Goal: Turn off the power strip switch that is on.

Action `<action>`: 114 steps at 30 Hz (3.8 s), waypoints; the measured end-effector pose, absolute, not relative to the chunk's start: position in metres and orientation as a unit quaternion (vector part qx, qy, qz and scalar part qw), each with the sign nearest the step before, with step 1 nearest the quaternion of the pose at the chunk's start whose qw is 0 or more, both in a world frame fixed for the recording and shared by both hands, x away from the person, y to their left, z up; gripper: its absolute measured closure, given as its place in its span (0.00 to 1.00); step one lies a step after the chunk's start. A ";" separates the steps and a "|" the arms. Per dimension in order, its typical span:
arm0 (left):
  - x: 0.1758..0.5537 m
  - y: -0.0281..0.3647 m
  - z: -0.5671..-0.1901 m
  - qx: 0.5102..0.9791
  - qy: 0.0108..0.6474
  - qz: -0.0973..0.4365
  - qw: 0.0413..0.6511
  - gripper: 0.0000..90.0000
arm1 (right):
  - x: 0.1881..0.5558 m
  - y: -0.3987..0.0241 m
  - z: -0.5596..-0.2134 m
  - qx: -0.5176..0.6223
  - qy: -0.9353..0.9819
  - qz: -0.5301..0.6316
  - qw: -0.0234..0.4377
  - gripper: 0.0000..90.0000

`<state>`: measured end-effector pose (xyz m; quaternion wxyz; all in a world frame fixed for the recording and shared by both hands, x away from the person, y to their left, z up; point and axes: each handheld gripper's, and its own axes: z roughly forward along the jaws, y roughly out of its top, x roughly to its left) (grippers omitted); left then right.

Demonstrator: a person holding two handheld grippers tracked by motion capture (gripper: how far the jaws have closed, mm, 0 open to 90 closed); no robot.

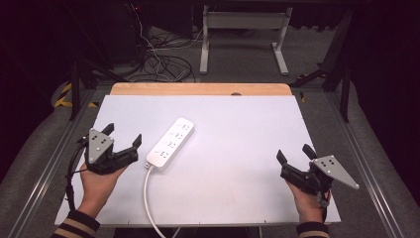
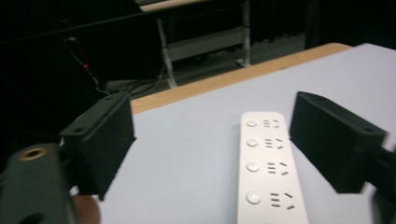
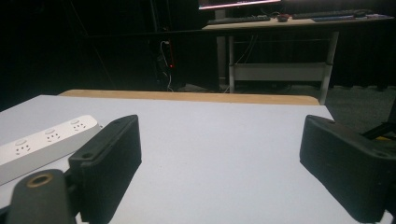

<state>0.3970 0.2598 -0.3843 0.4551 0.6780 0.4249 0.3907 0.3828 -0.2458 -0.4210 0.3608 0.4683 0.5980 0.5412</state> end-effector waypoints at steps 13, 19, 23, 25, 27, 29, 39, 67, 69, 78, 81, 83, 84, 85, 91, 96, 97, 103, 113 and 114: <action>0.428 0.255 -0.392 0.716 0.432 0.326 0.441 1.00 | 0.381 -0.249 -0.421 0.471 0.597 0.544 0.355 0.15; 0.448 0.249 -0.400 0.739 0.450 0.300 0.401 1.00 | 0.380 -0.249 -0.422 0.471 0.599 0.542 0.353 0.15; 0.459 0.241 -0.410 0.771 0.447 0.266 0.368 1.00 | 0.381 -0.246 -0.422 0.468 0.602 0.543 0.352 0.16; 0.465 0.236 -0.418 0.789 0.448 0.239 0.347 1.00 | 0.381 -0.245 -0.422 0.467 0.605 0.542 0.350 0.16; 0.468 0.233 -0.425 0.799 0.448 0.233 0.326 1.00 | 0.382 -0.244 -0.423 0.467 0.607 0.541 0.349 0.16; 0.469 0.230 -0.428 0.799 0.455 0.216 0.329 1.00 | 0.381 -0.243 -0.423 0.466 0.608 0.541 0.348 0.16; 0.472 0.219 -0.449 0.819 0.454 0.200 0.290 1.00 | 0.376 -0.249 -0.422 0.471 0.602 0.542 0.349 0.16; 0.471 0.224 -0.455 0.813 0.462 0.214 0.282 1.00 | 0.377 -0.246 -0.423 0.470 0.606 0.540 0.348 0.16; 0.470 0.224 -0.455 0.815 0.457 0.218 0.281 1.00 | 0.378 -0.244 -0.422 0.469 0.608 0.538 0.348 0.16; 0.468 0.220 -0.457 0.823 0.443 0.223 0.279 1.00 | 0.378 -0.243 -0.421 0.469 0.608 0.538 0.348 0.16; 0.467 0.212 -0.458 0.826 0.435 0.240 0.267 1.00 | 0.378 -0.244 -0.421 0.470 0.606 0.538 0.350 0.16; 0.468 0.211 -0.458 0.823 0.438 0.243 0.267 1.00 | 0.377 -0.243 -0.421 0.470 0.606 0.540 0.348 0.16; 0.467 0.210 -0.458 0.823 0.439 0.244 0.266 1.00 | 0.377 -0.243 -0.421 0.468 0.607 0.539 0.349 0.16; 0.467 0.210 -0.458 0.823 0.439 0.244 0.266 1.00 | 0.376 -0.243 -0.421 0.468 0.606 0.540 0.349 0.16; 0.468 0.212 -0.457 0.824 0.442 0.234 0.267 1.00 | 0.375 -0.247 -0.421 0.472 0.604 0.539 0.349 0.16; 0.468 0.212 -0.457 0.824 0.441 0.236 0.267 1.00 | 0.374 -0.251 -0.421 0.475 0.600 0.539 0.352 0.16; 0.468 0.212 -0.457 0.824 0.441 0.236 0.267 1.00 | 0.374 -0.251 -0.421 0.475 0.600 0.539 0.351 0.16; 0.466 0.213 -0.457 0.825 0.440 0.236 0.266 1.00 | 0.375 -0.247 -0.421 0.472 0.605 0.538 0.349 0.16; 0.466 0.214 -0.457 0.821 0.444 0.233 0.275 1.00 | 0.377 -0.246 -0.421 0.472 0.605 0.540 0.347 0.16; 0.465 0.215 -0.457 0.819 0.446 0.231 0.278 1.00 | 0.376 -0.247 -0.421 0.473 0.605 0.540 0.345 0.16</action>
